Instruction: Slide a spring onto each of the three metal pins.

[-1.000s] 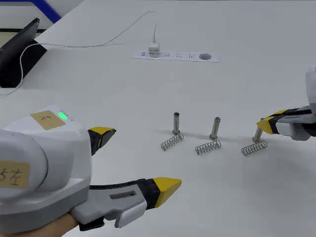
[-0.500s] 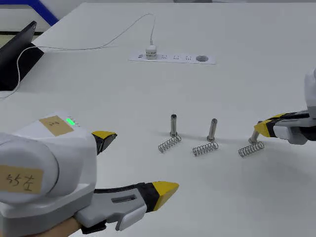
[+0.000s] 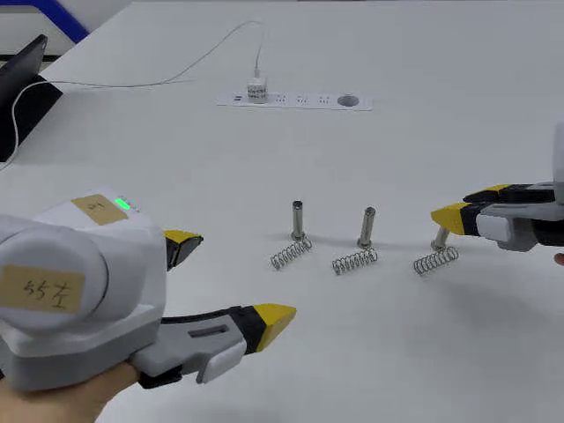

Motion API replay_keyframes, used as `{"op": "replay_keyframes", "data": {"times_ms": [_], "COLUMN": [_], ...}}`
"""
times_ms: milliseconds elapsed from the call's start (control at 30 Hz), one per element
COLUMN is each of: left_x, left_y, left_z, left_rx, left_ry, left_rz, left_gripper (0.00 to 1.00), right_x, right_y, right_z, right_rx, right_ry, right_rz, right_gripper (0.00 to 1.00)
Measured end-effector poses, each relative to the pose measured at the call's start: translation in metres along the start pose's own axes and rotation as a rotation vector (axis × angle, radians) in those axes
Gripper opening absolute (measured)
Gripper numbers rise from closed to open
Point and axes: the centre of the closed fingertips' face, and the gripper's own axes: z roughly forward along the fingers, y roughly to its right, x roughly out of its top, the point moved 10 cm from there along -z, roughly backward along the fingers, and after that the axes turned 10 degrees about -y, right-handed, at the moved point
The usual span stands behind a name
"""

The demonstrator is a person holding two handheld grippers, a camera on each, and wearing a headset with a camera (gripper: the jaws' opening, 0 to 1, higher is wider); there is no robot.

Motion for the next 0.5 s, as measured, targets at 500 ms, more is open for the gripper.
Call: {"op": "replay_keyframes", "data": {"times_ms": [500], "left_x": [0.004], "left_y": [-0.014], "left_z": [0.036], "left_rx": [-0.037], "left_ry": [-0.005], "left_rz": [0.014], "left_gripper": [0.52], "right_x": [0.004], "right_y": [-0.016], "right_z": [-0.015], "right_rx": [0.065], "right_ry": [0.153], "right_rz": [-0.066], "right_gripper": [0.55]}}
